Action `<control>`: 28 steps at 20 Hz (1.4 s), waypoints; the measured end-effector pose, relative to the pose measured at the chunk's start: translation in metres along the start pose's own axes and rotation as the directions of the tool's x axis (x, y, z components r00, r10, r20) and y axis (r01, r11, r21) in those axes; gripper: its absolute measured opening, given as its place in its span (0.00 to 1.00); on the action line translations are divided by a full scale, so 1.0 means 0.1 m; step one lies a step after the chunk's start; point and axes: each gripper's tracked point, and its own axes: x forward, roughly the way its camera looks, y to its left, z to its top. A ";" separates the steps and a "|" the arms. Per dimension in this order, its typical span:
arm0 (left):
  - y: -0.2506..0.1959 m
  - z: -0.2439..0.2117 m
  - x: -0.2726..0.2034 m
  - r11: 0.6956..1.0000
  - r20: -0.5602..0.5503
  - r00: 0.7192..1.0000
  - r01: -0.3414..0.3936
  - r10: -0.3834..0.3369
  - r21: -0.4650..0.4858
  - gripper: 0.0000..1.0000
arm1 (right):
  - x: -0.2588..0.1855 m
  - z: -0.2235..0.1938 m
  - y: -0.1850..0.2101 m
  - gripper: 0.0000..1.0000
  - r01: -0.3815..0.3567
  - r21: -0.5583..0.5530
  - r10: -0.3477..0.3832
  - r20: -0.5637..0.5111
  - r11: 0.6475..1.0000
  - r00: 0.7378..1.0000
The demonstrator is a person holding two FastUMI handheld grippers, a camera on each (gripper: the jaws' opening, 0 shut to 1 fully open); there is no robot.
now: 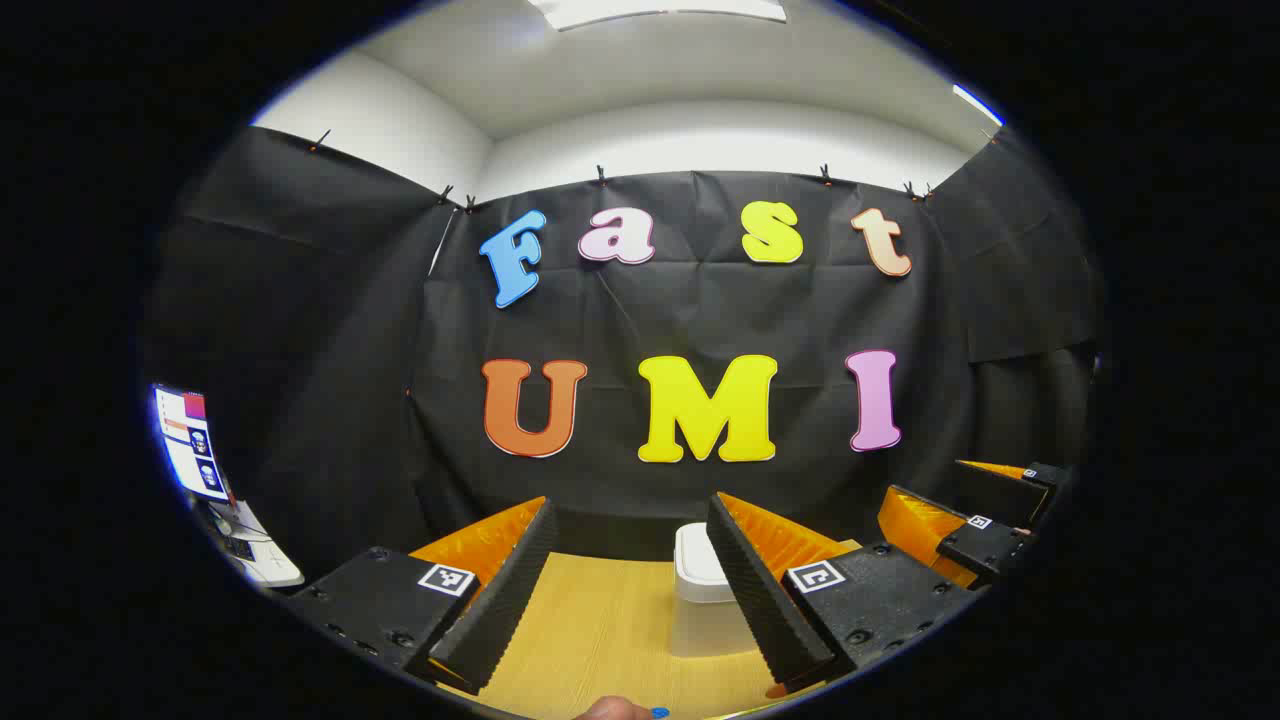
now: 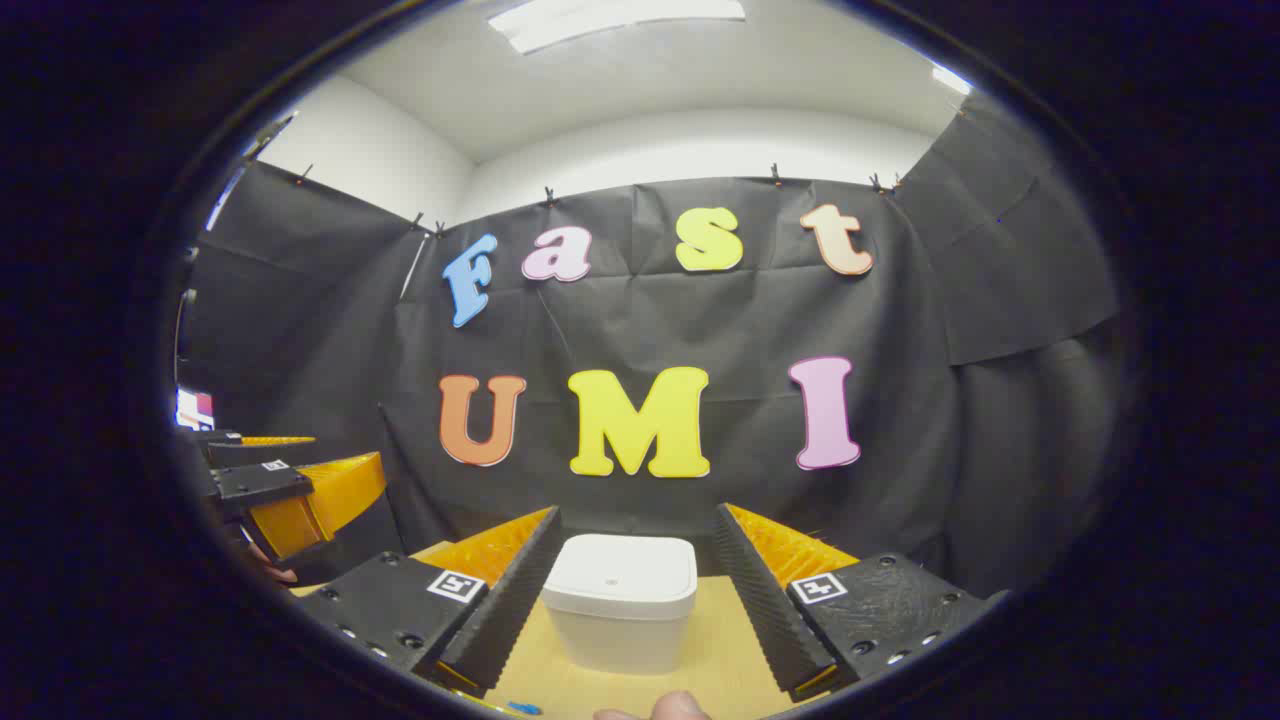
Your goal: Press the lid of the desktop garbage bin to open it, pick up the crumpled paper on the desktop and throw it into the bin, then pick up the pop can on the desktop and drop it into the bin, and finally close the garbage bin lid.
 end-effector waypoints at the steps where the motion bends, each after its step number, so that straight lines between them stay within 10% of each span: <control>1: -0.02 0.00 0.02 1.000 0.003 1.000 0.002 -0.002 -0.005 0.97 | 0.04 0.00 -0.03 0.95 0.008 -0.004 -0.008 0.001 1.000 1.000; 28: -0.21 -0.33 0.33 0.998 -0.050 0.997 0.065 -0.066 -0.010 0.98 | 0.60 -0.46 -0.20 0.95 0.007 -0.064 -0.018 -0.164 0.998 0.986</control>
